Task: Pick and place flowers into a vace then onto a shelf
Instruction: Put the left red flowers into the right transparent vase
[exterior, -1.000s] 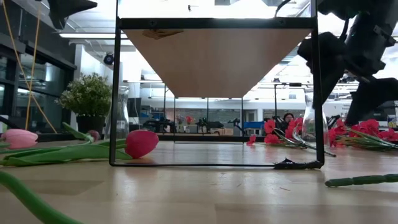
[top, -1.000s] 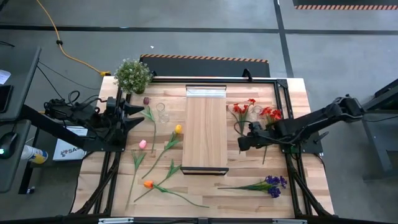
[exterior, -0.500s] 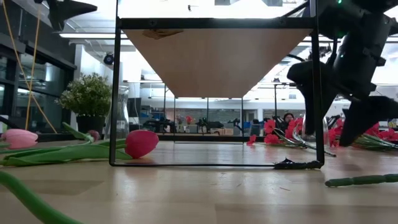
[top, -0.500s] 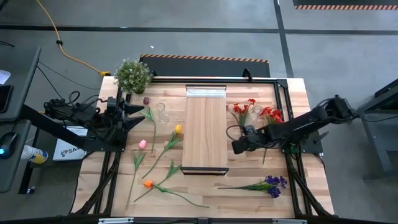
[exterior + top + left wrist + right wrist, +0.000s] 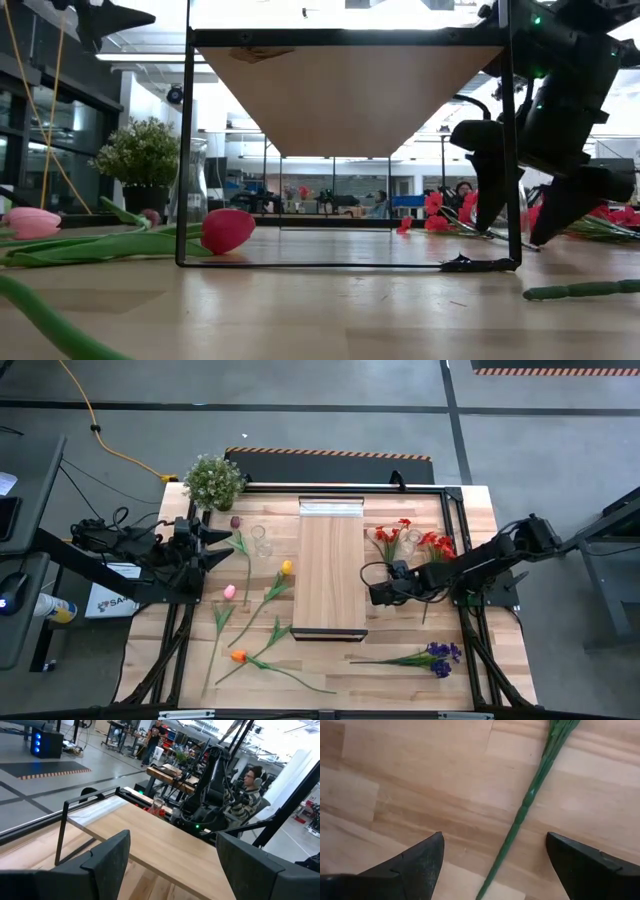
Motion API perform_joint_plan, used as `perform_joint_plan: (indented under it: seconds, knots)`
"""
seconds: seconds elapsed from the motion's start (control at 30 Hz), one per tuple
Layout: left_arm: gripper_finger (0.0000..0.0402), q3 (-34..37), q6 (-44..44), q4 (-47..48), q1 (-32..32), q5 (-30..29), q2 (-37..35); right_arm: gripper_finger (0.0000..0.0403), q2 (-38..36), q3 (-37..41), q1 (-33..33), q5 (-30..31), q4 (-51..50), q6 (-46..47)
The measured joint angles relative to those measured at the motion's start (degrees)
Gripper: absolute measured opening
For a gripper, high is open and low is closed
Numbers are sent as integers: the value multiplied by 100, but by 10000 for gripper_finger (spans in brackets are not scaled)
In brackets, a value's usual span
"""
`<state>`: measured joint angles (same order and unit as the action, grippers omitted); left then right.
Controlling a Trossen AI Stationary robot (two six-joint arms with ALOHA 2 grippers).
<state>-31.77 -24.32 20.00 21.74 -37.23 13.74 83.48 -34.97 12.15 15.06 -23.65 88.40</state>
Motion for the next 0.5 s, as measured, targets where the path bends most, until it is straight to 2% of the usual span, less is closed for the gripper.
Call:
perform_joint_plan:
  seconds: [0.5]
  knots:
    - [326,0,0,-1,0,-3,0,334,-7,7,-289,3,-264,-137]
